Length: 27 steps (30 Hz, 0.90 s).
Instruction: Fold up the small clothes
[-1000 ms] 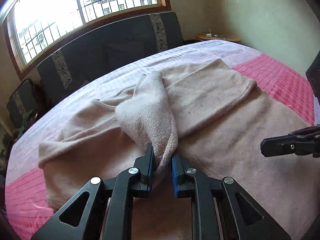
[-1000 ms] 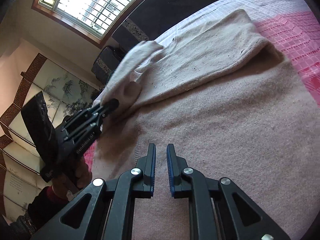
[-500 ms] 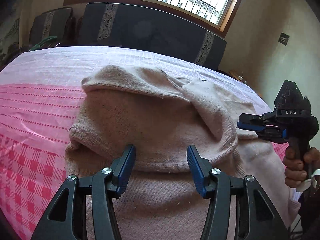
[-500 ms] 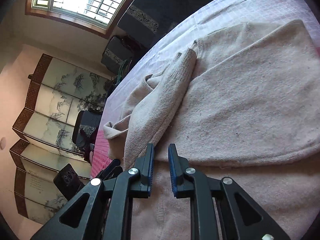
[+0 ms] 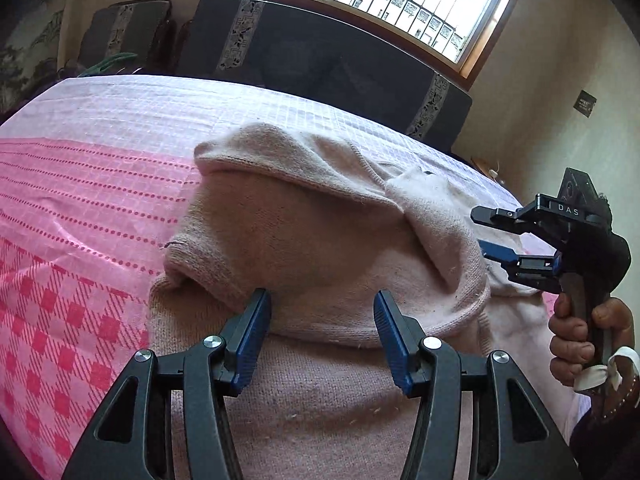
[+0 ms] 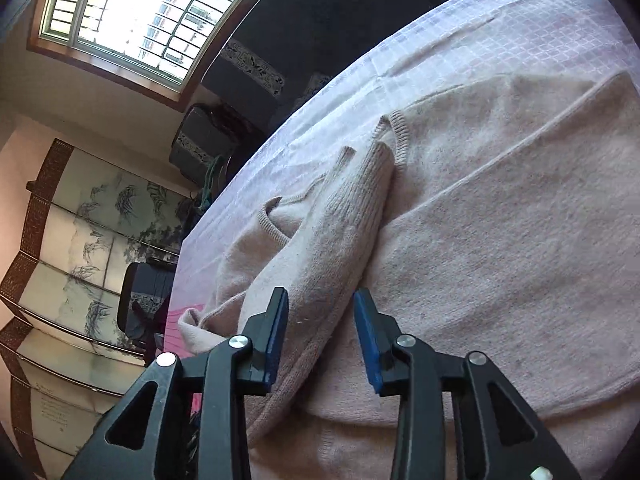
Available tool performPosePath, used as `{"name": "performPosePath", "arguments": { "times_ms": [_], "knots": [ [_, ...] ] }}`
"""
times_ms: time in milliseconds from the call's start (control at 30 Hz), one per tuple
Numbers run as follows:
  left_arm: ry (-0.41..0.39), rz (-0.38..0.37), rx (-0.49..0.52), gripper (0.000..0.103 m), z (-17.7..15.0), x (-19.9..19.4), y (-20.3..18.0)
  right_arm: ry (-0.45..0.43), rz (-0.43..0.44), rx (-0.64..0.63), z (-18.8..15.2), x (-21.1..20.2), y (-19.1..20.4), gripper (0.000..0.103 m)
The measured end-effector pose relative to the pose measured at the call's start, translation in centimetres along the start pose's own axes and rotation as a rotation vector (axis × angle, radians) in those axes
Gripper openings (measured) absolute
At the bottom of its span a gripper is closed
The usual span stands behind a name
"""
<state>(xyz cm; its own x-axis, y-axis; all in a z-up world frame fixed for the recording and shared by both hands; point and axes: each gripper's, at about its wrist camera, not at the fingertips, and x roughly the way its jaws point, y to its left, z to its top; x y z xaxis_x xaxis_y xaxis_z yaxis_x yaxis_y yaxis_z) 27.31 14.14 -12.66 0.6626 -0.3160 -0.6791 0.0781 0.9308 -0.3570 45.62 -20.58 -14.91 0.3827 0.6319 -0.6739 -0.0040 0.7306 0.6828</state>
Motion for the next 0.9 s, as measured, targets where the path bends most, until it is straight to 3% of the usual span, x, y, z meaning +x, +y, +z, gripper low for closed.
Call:
{"name": "performPosePath", "arguments": {
  "times_ms": [233,300,433,467,500,533,600,767,800,867,900],
  "knots": [
    [0.001,0.010,0.007,0.055,0.3,0.3,-0.5,0.060,0.053,0.025,0.5,2.0,0.0,0.047],
    [0.001,0.010,0.009,0.055,0.2,0.3,-0.5,0.045,0.065,0.029,0.8,2.5,0.2,0.047],
    [0.001,0.009,0.009,0.056,0.1,0.2,-0.4,-0.031,0.169,0.127,1.0,2.6,-1.0,0.047],
    [0.001,0.010,0.009,0.056,0.1,0.2,-0.4,-0.047,0.186,0.144,0.9,2.6,-1.5,0.045],
    [0.001,0.010,0.010,0.056,0.1,0.2,-0.4,-0.053,0.189,0.152,0.8,2.7,-1.6,0.036],
    [0.002,0.011,0.011,0.056,0.1,0.2,-0.5,-0.051,0.191,0.153,0.8,2.9,-1.6,0.021],
    [0.002,0.011,0.012,0.056,0.1,0.3,-0.5,-0.067,0.180,0.141,0.7,2.7,-1.5,0.012],
    [0.002,0.010,0.010,0.056,0.1,0.3,-0.6,-0.271,0.076,0.057,0.4,-4.1,-0.6,0.010],
    [0.002,0.011,0.010,0.056,0.1,0.3,-0.6,-0.331,0.022,-0.008,-0.1,-6.3,0.2,0.010],
    [0.003,0.014,0.013,0.057,0.1,0.3,-0.7,-0.441,-0.192,-0.164,-1.5,-9.7,1.8,0.009],
    [0.004,0.017,0.015,0.057,0.1,0.3,-0.7,-0.437,-0.267,-0.190,-1.8,-10.3,1.5,0.009]
  ]
}}
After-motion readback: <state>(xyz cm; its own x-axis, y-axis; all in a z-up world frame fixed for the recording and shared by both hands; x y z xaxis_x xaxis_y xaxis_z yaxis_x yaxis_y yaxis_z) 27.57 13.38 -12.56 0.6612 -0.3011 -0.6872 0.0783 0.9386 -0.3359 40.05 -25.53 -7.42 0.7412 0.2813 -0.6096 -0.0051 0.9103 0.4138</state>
